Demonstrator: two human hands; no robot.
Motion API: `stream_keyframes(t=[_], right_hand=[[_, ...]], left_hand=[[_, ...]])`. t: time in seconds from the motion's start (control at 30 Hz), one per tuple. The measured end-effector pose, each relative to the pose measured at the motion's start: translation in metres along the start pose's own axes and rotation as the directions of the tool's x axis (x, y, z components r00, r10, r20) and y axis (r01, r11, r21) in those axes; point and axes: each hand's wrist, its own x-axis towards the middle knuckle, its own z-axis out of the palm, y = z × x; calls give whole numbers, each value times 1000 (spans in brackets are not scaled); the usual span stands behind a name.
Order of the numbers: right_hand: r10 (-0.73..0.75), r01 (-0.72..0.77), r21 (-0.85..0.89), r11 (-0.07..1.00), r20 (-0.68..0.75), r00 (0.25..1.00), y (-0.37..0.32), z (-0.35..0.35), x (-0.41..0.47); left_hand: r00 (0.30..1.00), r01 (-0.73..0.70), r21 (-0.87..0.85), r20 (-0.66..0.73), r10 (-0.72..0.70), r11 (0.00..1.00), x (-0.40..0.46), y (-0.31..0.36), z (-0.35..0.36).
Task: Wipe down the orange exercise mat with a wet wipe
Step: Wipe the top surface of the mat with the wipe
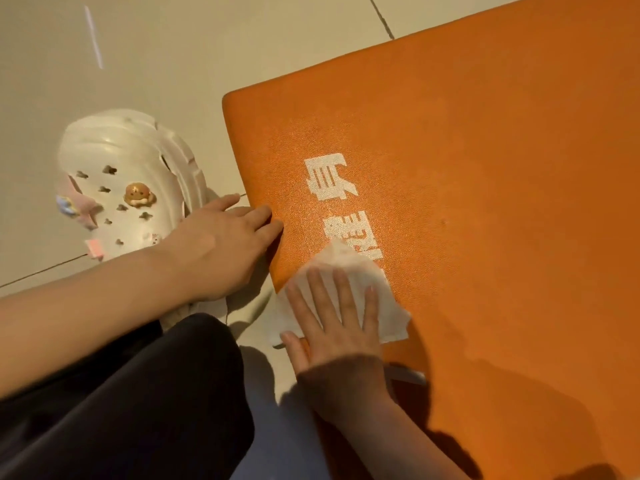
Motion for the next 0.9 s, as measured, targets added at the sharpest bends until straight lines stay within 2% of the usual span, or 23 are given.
stream_keyframes(t=[0.1,0.17,0.27,0.33,0.4,0.43,0.47,0.53,0.57,0.63,0.7,0.77,0.8,0.9], right_hand=[[42,-42,22,999,-3,999,5,-20,40],[136,-136,24,990,-9,991,32,-39,69],[310,-310,-1,951,-14,951,109,-66,83],[439,-438,19,899,-45,898,168,-83,69],[578,-576,43,816,-54,814,214,-92,49],[626,-623,64,780,-67,777,226,-93,40],[658,-651,93,753,-91,748,231,-93,35],[673,-659,135,740,-155,723,218,-82,30],[658,-643,140,753,-167,735,203,-74,30],[568,-559,99,823,-150,809,160,-56,31],[396,-396,24,918,-116,911,107,-39,27],[182,-182,3,983,-16,983,50,-24,18],[88,-88,1,996,39,995,24,-14,10],[-112,116,-80,990,62,992,-14,11,-24]], left_hand=[[994,61,-120,98,-49,991,3,9,-3],[995,70,-208,90,-52,976,1,14,-2],[991,115,-160,86,-103,980,-2,20,7],[986,117,-185,142,-92,976,-3,24,7],[978,156,-198,167,-124,968,-3,30,6],[972,175,-169,185,-143,970,-3,31,8],[948,224,-149,262,-180,963,-1,32,7],[928,279,-204,307,-210,938,2,37,4],[941,270,-231,268,-206,935,2,38,4],[969,207,-227,180,-168,952,1,40,7],[975,189,-288,169,-144,939,-1,39,11],[983,157,-259,129,-127,953,-1,40,12],[986,139,-243,119,-113,960,-1,39,14],[978,112,-165,191,-80,980,-1,35,15]])
